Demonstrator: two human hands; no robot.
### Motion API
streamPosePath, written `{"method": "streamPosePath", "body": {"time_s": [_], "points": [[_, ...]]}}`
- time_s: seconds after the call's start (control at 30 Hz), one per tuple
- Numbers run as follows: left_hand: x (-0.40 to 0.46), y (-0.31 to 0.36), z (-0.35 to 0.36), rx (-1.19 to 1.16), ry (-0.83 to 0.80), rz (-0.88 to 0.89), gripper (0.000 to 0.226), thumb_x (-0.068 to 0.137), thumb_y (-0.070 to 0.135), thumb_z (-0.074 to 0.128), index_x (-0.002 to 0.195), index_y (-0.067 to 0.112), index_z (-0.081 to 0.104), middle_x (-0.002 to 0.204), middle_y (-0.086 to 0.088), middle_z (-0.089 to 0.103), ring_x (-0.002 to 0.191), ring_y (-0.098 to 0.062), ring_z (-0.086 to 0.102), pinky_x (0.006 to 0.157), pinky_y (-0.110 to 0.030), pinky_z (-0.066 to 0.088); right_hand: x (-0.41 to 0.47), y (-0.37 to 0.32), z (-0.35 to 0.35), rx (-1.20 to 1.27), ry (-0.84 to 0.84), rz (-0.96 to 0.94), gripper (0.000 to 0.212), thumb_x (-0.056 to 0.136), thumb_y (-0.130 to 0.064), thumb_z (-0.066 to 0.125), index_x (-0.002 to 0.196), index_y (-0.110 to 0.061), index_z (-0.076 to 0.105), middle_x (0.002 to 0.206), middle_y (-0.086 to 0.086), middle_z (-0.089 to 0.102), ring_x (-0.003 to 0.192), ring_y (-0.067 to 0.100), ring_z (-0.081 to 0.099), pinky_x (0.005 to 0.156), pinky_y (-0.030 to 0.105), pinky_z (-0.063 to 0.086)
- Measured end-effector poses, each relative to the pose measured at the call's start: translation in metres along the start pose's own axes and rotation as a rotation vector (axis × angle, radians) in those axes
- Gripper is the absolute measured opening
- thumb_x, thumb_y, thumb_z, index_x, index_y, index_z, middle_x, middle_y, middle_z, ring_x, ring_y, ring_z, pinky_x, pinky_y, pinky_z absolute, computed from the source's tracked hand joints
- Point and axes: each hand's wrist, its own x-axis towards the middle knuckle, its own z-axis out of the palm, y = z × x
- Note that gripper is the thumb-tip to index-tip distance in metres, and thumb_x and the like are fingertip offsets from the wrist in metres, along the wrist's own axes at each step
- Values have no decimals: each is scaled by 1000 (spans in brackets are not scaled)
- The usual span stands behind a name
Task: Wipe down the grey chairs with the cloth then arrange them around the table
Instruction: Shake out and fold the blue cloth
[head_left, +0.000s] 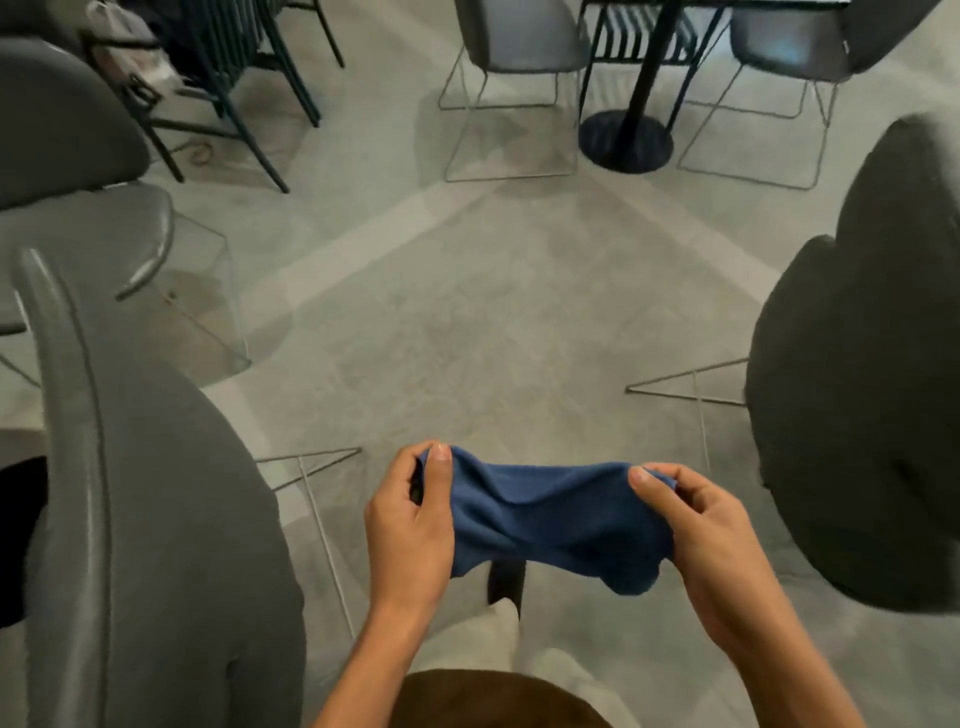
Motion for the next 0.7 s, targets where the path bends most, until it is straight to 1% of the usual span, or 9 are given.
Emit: {"method": "streamPosePath", "body": {"time_s": [0.07,0.17,0.3,0.47,0.53,0.63,0.7], "points": [[30,10,15,8,36,-3,18,103,37,52,94,32,67,85,11,69,79,-8,66,71,-30,54,36,-24,4,-49,-44,-4,13,95,-22,66,98,-11,72,90,11,76,86,26,72,76,41,57],[77,35,37,-2,85,25,19,102,38,52,93,30,67,83,8,69,78,-11,66,69,-26,53,89,-61,13,-31,-97,-17,15,95,-22,67,100,-9,72,92,12,76,88,25,73,78,41,57],[146,59,68,-8,193,49,16,104,30,55,93,29,67,84,12,70,79,-5,65,73,-23,52,169,-107,29,-28,-180,-25,15,95,-22,67,99,-8,72,93,14,76,85,23,71,76,35,54],[230,83,104,1,310,46,18,104,28,55,90,33,66,80,13,69,75,-5,64,70,-18,50,273,-156,56,-45,-304,-11,17,95,-22,67,102,-7,71,98,16,76,91,25,71,83,42,55],[262,89,115,6,381,24,19,104,27,55,89,34,65,81,15,69,76,-3,64,71,-15,48,316,-175,72,-80,-363,-19,17,95,-22,67,101,-6,71,96,16,75,88,24,69,81,42,53],[303,104,125,-5,492,-7,19,105,26,55,90,32,66,82,14,69,77,-3,65,71,-16,49,372,-208,98,-141,-446,-16,14,95,-22,67,96,-8,71,89,12,74,85,23,67,75,41,52],[330,114,130,-19,548,-25,18,105,27,55,91,32,66,83,16,70,80,-3,66,73,-16,50,404,-233,118,-196,-510,-29,14,95,-23,67,96,-10,72,93,16,74,87,26,68,80,48,54]]}}
